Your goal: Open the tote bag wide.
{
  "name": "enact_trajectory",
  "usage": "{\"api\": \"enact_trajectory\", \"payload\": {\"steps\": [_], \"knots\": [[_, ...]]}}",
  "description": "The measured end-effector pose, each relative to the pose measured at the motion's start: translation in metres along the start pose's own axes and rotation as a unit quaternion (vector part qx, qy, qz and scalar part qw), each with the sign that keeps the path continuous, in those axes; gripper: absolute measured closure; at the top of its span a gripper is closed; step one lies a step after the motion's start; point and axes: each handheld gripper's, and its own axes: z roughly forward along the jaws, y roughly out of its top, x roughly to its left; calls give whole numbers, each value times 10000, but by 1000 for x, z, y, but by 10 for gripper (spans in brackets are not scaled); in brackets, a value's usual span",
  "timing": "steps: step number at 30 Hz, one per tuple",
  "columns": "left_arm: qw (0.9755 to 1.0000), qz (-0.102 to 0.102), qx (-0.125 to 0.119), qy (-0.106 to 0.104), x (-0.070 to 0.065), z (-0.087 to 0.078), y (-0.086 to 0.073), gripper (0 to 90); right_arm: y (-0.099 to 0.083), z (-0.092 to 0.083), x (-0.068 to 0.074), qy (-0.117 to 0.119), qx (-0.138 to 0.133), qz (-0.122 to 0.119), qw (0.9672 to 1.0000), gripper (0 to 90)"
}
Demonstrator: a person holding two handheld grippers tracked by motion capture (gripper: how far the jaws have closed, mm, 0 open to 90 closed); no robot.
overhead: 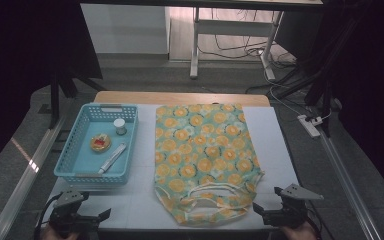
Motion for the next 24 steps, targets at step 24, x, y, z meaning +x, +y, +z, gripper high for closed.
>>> {"api": "enact_trajectory", "payload": {"steps": [24], "knots": [[10000,50,65,-27,0,1,1,9,1,2,-2,90,78,41,9999,0]]}}
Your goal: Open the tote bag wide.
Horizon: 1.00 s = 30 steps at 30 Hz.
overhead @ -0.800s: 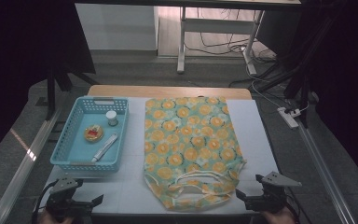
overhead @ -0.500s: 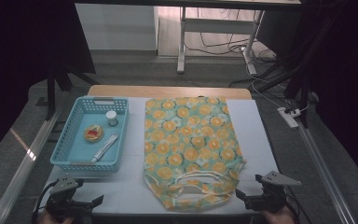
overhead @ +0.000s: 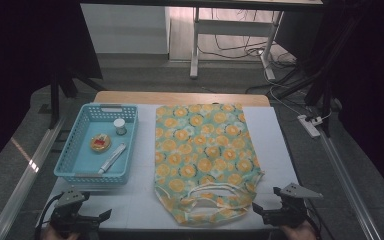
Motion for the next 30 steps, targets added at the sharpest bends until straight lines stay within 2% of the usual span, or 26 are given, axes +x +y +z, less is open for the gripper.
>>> {"api": "enact_trajectory", "payload": {"steps": [7,16,24,30], "knots": [[10000,8,-2,-4,0,0,0,9,1,0,5,-95,25,-164,9998,0],[10000,-22,-32,-20,1,0,0,9,6,0,18,-41,-23,-450,9990,0],[10000,-11,-22,-28,0,0,0,10,12,4,29,158,-62,-641,9978,0],[10000,-13,-31,-28,1,0,-1,10,19,18,46,432,7,-958,9945,0]]}}
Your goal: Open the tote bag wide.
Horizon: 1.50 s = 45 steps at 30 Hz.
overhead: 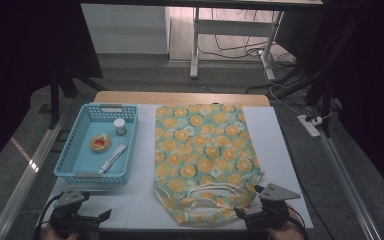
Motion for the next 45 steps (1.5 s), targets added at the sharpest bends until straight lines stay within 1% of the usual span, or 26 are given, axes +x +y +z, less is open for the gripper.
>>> {"api": "enact_trajectory", "payload": {"steps": [1,3,5,6,7,8,10,15,21,22,23,25,26,28,29,31,33,37,40,43,45], "knots": [[10000,2,-1,0,0,0,0,10,0,0,0,0,0,0,10000,0],[10000,2,-2,-1,0,0,0,10,3,8,5,120,61,-90,9999,0],[10000,2,-6,-4,0,0,0,10,4,10,6,161,93,-124,9998,0],[10000,3,-6,-5,0,0,0,10,5,13,8,215,91,-119,9997,0],[10000,3,-8,-5,0,0,0,10,7,17,9,321,91,-120,9994,0],[10000,2,-8,-6,0,0,0,10,7,17,9,321,91,-120,9994,0],[10000,3,-12,-7,0,0,0,10,10,22,10,431,126,-116,9989,0],[10000,-3,-11,-8,0,0,0,10,14,29,12,548,202,-70,9983,0],[10000,-4,-14,-9,0,0,0,9,22,44,18,624,412,-245,9969,0],[10000,-6,-16,-10,0,0,0,9,23,47,19,639,456,-277,9965,0],[10000,-7,-18,-10,0,0,0,9,24,52,21,738,522,-296,9955,0],[10000,-6,-21,-13,0,0,0,9,25,55,22,779,532,-305,9951,0],[10000,-6,-21,-13,0,0,0,9,27,60,24,852,615,-335,9939,0],[10000,-6,-22,-12,0,0,0,9,28,66,27,882,684,-435,9928,0],[10000,-4,-21,-14,0,0,0,9,28,66,27,882,684,-435,9928,0],[10000,-5,-22,-15,0,0,0,9,30,75,30,976,842,-467,9906,0],[10000,-4,-24,-17,0,0,0,9,31,81,31,1006,933,-549,9890,0],[10000,-5,-26,-18,0,0,0,9,32,92,34,1045,1081,-617,9867,0],[10000,-5,-26,-20,0,0,0,9,33,97,36,1099,1151,-697,9848,61],[10000,3,-26,-19,0,0,0,9,34,99,36,1019,1229,-756,9843,152],[10000,1,-23,-20,0,0,0,9,35,98,36,904,1248,-828,9846,241]]}}
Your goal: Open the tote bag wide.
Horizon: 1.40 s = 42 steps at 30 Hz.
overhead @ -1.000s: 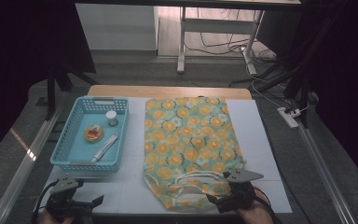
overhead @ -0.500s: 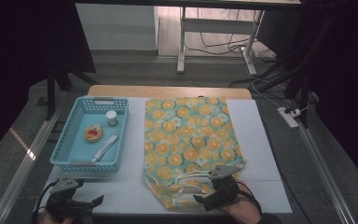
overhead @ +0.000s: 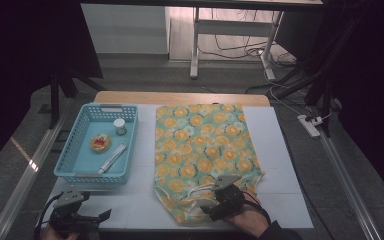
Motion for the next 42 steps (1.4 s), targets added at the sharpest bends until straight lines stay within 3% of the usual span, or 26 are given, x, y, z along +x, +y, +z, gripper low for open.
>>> {"api": "enact_trajectory", "payload": {"steps": [2,3,4,5,6,7,8,10,13,22,30,35,39,40,41,42], "knots": [[10000,3,-2,-1,0,0,0,9,0,-1,-1,-139,0,-83,9999,345],[10000,5,-2,0,0,0,0,9,0,-1,-1,-139,0,-83,9999,345],[10000,6,-1,0,0,0,0,9,0,-4,-4,-176,-6,-61,9998,490],[10000,7,-1,0,0,0,0,9,0,-5,-5,-155,-13,-76,9998,574],[10000,8,-2,-1,0,0,0,9,0,-5,-5,-155,-13,-76,9998,574],[10000,7,-5,-1,0,0,0,9,0,-7,-7,-113,20,-87,9999,730],[10000,7,-5,-1,0,0,0,9,0,-8,-8,-46,45,-90,9999,811],[10000,6,-3,-2,0,0,0,9,0,-10,-9,97,42,-5,9999,893],[10000,6,-3,-1,0,0,0,10,4,-16,-12,138,-82,113,9998,900],[10000,-11,2,-2,0,0,0,10,25,-30,-32,-128,-346,209,9991,900],[10000,-17,14,-10,1,0,0,10,39,-16,-46,-290,-197,63,9994,900],[10000,-20,11,-12,1,0,0,10,38,-6,-51,-121,-131,49,9998,894],[10000,-18,-1,-10,1,0,0,10,33,1,-54,-5,-162,140,9998,748],[10000,-15,0,-11,1,0,0,10,33,1,-54,-5,-162,140,9998,748],[10000,-18,0,-9,0,0,0,10,33,3,-55,127,-117,195,9997,643],[10000,-16,-2,-10,0,0,0,10,33,3,-55,127,-117,195,9997,643]]}}
